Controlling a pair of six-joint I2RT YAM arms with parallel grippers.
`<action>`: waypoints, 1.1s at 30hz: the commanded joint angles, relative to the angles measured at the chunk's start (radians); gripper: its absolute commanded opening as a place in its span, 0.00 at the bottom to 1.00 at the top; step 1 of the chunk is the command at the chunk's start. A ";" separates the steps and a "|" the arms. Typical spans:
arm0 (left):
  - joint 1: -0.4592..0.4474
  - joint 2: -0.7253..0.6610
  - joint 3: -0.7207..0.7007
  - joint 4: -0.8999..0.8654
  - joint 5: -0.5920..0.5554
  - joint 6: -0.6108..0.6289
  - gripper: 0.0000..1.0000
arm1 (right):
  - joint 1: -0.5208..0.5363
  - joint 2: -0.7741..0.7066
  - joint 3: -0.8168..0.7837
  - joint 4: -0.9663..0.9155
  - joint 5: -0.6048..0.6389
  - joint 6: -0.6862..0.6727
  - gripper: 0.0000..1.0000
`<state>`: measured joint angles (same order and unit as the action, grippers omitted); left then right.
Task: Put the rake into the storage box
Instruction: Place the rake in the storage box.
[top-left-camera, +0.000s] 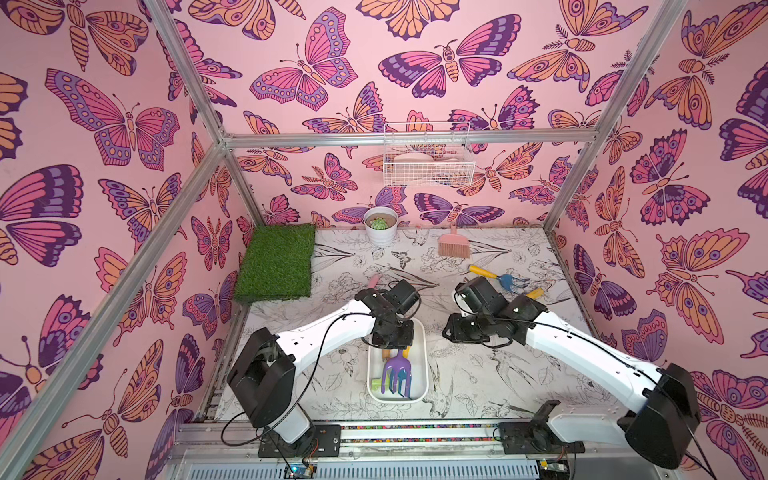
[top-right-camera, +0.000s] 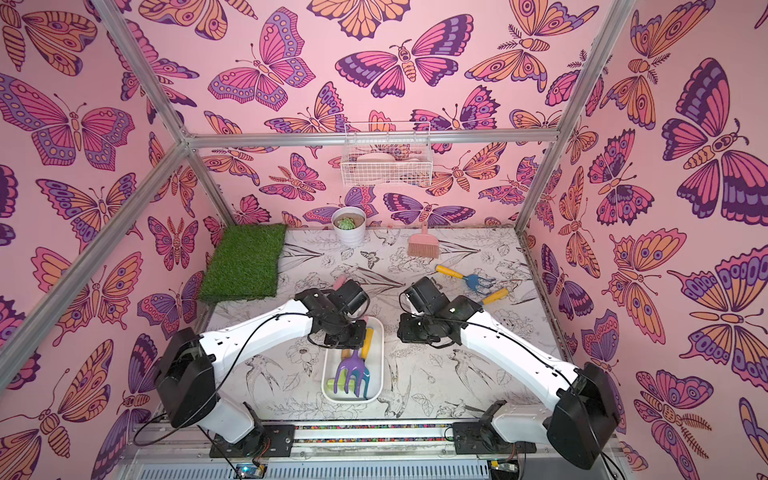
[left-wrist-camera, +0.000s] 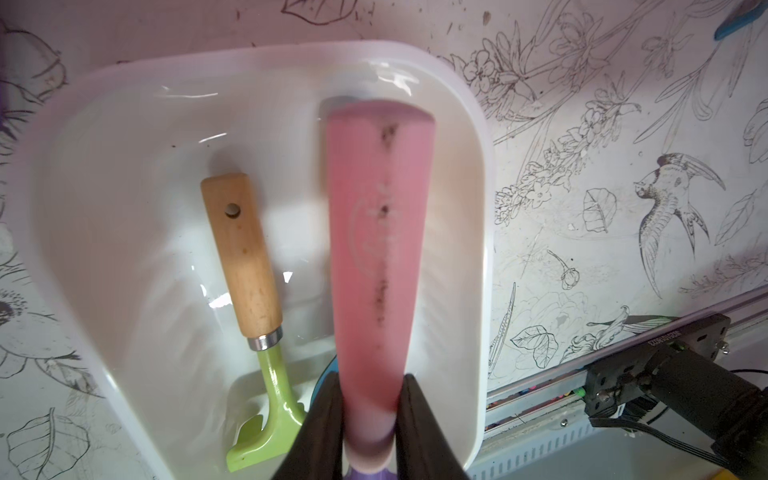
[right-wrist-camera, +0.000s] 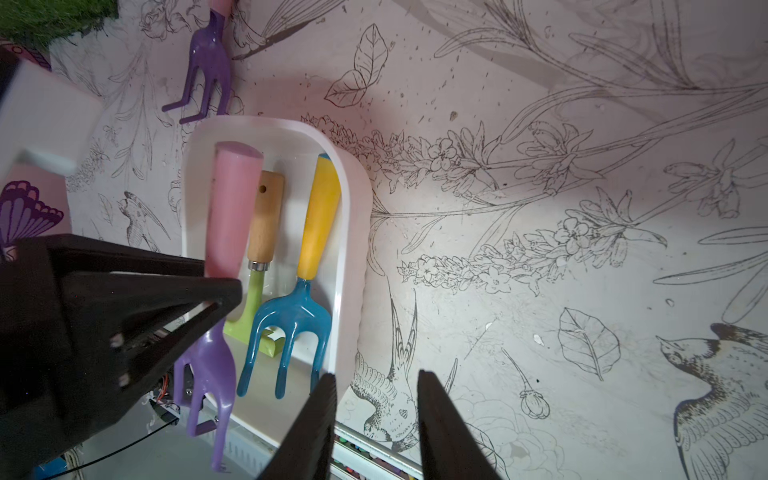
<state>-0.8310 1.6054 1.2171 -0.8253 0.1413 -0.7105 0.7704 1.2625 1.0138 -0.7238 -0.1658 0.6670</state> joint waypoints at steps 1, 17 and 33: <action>-0.014 0.031 0.034 0.024 -0.013 -0.012 0.00 | 0.009 -0.045 -0.024 -0.008 0.036 0.029 0.37; -0.036 0.053 0.037 0.039 -0.022 -0.029 0.08 | 0.009 -0.109 -0.069 -0.017 0.046 0.048 0.38; -0.017 -0.084 0.037 0.017 -0.103 -0.004 0.43 | 0.009 -0.069 -0.019 -0.006 0.040 0.018 0.39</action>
<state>-0.8616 1.5570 1.2465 -0.7860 0.0795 -0.7315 0.7731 1.1851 0.9527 -0.7254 -0.1383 0.7029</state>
